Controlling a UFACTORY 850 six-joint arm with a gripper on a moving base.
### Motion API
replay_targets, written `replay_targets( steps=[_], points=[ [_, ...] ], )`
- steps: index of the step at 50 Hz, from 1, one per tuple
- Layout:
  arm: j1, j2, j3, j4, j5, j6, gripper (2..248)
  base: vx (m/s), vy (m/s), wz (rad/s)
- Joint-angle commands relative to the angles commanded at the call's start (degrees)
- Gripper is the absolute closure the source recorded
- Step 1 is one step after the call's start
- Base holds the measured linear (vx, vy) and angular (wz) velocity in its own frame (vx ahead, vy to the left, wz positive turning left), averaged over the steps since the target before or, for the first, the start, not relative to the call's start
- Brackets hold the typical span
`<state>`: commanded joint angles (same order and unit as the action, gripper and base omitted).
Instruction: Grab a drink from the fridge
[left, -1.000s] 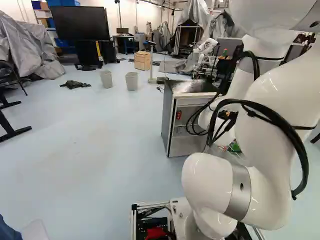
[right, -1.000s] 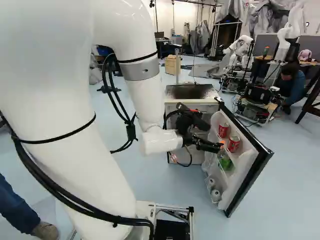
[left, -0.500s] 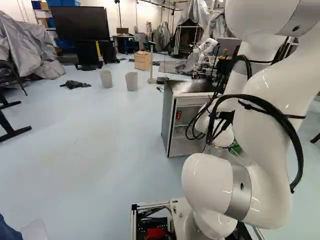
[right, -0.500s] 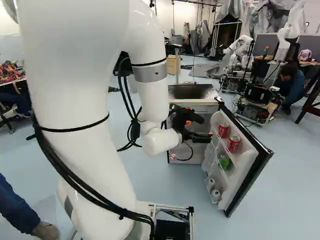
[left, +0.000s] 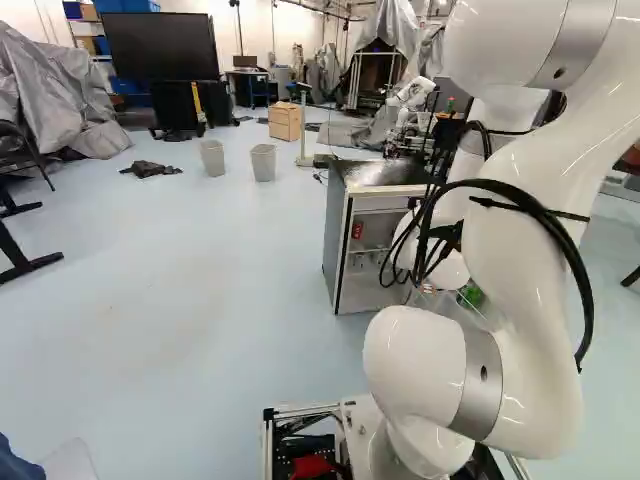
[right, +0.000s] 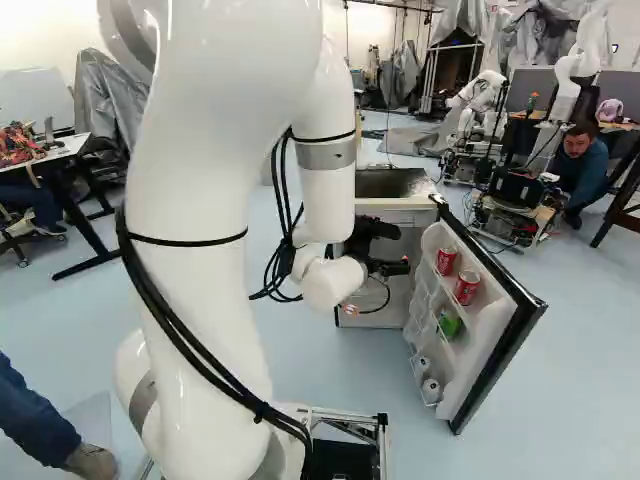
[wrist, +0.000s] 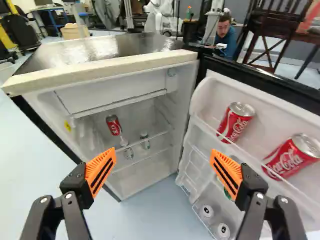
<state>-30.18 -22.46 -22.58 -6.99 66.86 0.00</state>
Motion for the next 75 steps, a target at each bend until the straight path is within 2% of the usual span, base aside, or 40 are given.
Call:
replay_targets(
  steps=[22, 26, 49, 75],
  points=[
    [-1.03, -7.31, -5.77, -12.74, 0.00, 0.00, 3, 0.000, 0.000, 0.000],
    [-1.19, -8.65, -6.91, -14.23, 0.00, 0.00, 3, 0.000, 0.000, 0.000],
    [-2.00, -16.26, -13.74, -15.24, 0.00, 0.00, 3, 0.000, 0.000, 0.000],
    [-1.05, -24.81, -22.26, -18.92, 0.00, 0.00, 3, 0.000, 0.000, 0.000]
  ],
)
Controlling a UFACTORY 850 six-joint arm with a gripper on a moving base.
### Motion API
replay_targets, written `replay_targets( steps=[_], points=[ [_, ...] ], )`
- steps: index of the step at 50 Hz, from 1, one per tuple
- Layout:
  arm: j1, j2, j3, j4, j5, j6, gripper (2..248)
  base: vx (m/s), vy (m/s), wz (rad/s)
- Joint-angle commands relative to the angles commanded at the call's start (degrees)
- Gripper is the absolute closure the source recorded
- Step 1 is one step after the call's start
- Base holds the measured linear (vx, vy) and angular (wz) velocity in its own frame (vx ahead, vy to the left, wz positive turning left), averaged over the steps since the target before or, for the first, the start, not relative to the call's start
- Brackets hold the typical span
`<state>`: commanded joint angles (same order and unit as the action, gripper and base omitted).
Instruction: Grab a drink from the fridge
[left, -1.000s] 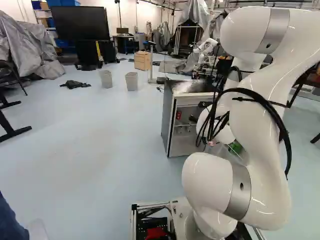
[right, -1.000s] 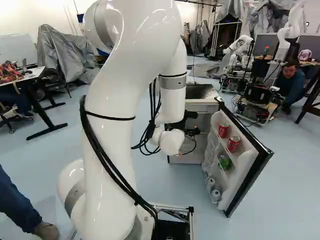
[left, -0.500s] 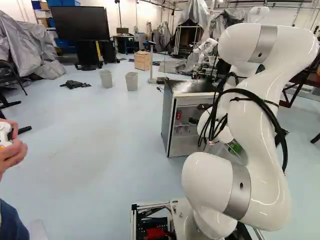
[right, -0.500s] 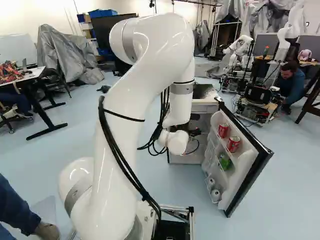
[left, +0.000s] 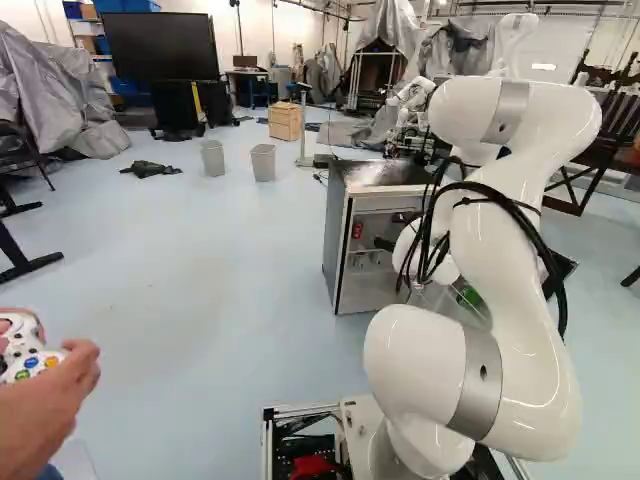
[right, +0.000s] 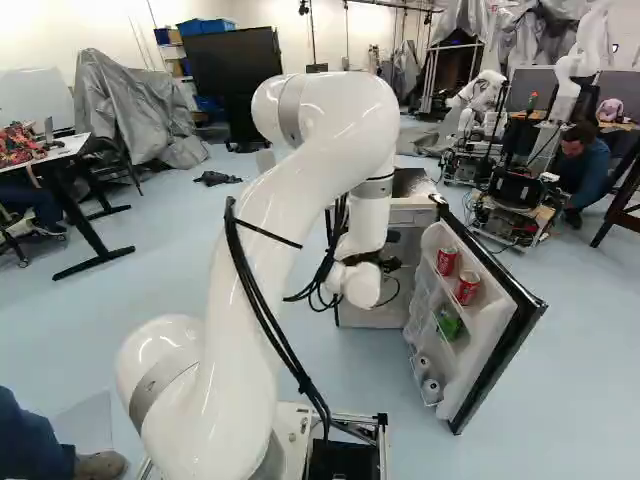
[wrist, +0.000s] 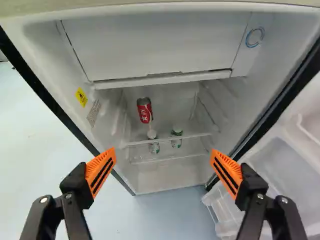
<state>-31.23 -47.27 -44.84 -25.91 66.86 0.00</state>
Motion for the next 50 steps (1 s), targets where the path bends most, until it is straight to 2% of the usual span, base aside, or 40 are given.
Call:
replay_targets(
  steps=[50],
  points=[
    [1.68, -15.55, -17.03, -9.47, 1.52, 0.00, 3, 0.000, 0.000, 0.000]
  ],
)
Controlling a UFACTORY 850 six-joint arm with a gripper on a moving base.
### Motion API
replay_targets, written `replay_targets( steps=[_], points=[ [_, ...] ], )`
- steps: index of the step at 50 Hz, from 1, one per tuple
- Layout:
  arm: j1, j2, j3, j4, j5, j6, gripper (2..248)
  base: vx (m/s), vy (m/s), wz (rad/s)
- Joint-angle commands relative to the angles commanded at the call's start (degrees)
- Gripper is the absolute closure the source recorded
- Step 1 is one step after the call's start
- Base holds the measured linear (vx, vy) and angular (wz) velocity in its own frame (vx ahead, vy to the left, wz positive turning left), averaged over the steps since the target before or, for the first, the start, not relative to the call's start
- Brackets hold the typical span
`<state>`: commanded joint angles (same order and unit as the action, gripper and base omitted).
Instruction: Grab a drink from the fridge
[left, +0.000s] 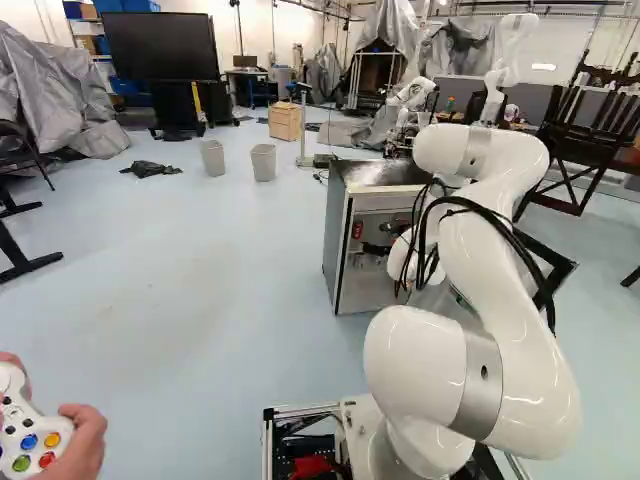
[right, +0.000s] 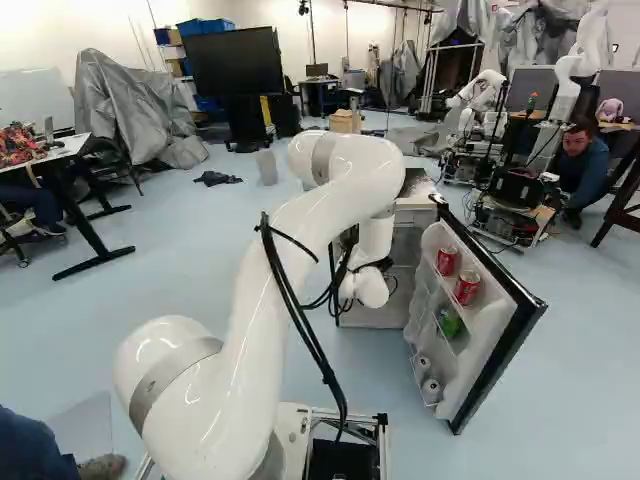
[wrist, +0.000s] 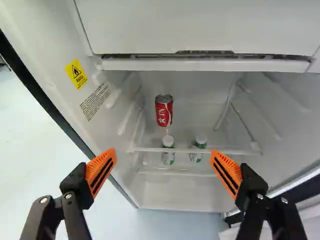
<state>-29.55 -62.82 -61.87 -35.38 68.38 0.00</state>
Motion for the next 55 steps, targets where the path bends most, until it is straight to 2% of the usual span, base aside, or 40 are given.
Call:
replay_targets(
  steps=[18, 55],
  points=[
    [0.48, -4.99, -6.59, -2.74, 0.59, 0.00, 3, 0.000, 0.000, 0.000],
    [2.12, -10.56, -17.13, -2.94, 0.60, 0.00, 3, 0.000, 0.000, 0.000]
  ],
)
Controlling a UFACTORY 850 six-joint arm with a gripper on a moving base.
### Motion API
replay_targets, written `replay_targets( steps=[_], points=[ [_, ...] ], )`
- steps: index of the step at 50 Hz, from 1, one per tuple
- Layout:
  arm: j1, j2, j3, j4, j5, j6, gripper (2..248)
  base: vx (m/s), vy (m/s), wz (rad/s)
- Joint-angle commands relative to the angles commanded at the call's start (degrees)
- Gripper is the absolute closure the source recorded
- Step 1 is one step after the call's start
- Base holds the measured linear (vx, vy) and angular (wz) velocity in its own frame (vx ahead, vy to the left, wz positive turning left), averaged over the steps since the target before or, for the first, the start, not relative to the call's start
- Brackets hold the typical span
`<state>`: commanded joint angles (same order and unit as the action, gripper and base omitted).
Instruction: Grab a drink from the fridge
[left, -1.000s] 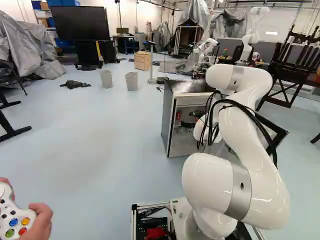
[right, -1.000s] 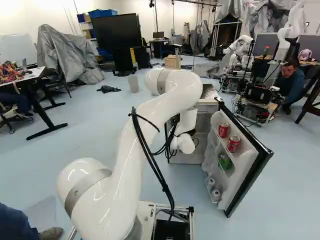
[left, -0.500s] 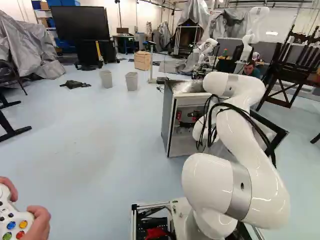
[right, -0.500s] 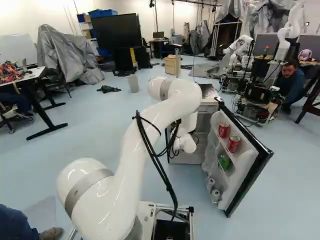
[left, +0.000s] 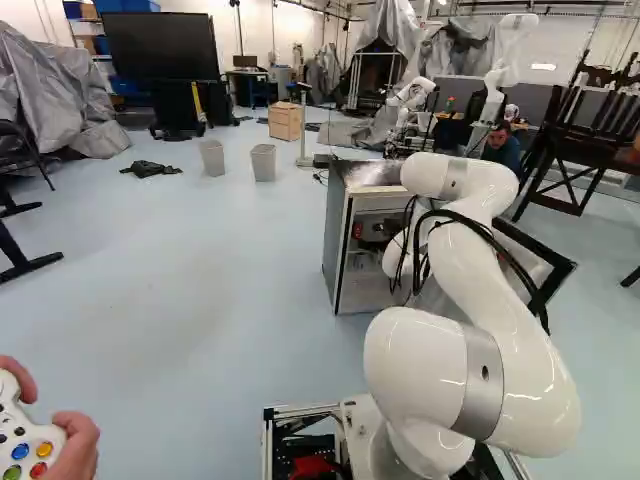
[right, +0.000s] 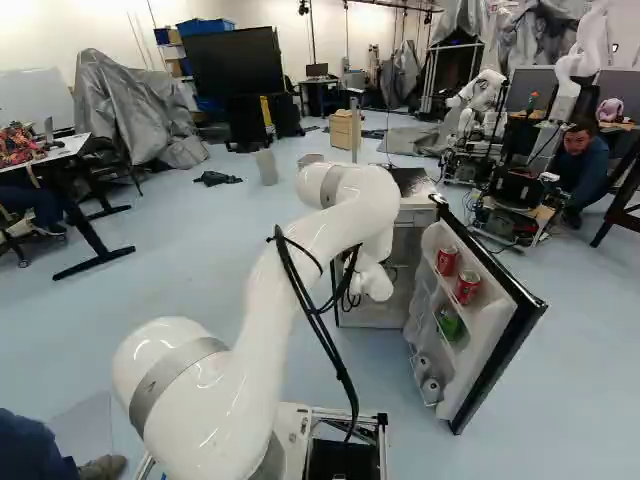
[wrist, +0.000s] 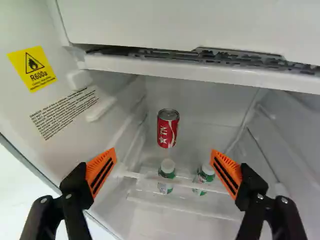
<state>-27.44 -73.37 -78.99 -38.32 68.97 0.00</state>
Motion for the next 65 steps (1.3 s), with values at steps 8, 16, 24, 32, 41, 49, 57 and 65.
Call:
replay_targets(
  steps=[8, 16, 24, 32, 41, 49, 57, 65],
  points=[
    [0.41, -1.29, -2.42, 0.00, 0.00, 0.00, 3, 0.000, 0.000, 0.000],
    [0.81, -2.65, -4.96, 0.00, 0.00, 0.00, 3, 0.000, 0.000, 0.000],
    [1.20, -4.07, -7.59, 0.00, 0.00, 0.00, 3, 0.000, 0.000, 0.000],
    [1.57, -5.55, -10.32, 0.00, -0.18, 0.00, 3, 0.000, 0.000, 0.000],
    [1.85, -6.71, -12.44, 0.45, -1.42, 0.00, 3, 0.000, 0.000, 0.000],
    [1.93, -7.05, -13.06, 1.14, -2.95, 0.00, 3, 0.000, 0.000, 0.000],
    [1.98, -7.25, -13.43, 1.71, -4.44, 0.00, 3, 0.000, 0.000, 0.000],
    [2.08, -7.71, -14.27, 1.83, -5.00, 0.00, 3, 0.000, 0.000, 0.000]
  ],
)
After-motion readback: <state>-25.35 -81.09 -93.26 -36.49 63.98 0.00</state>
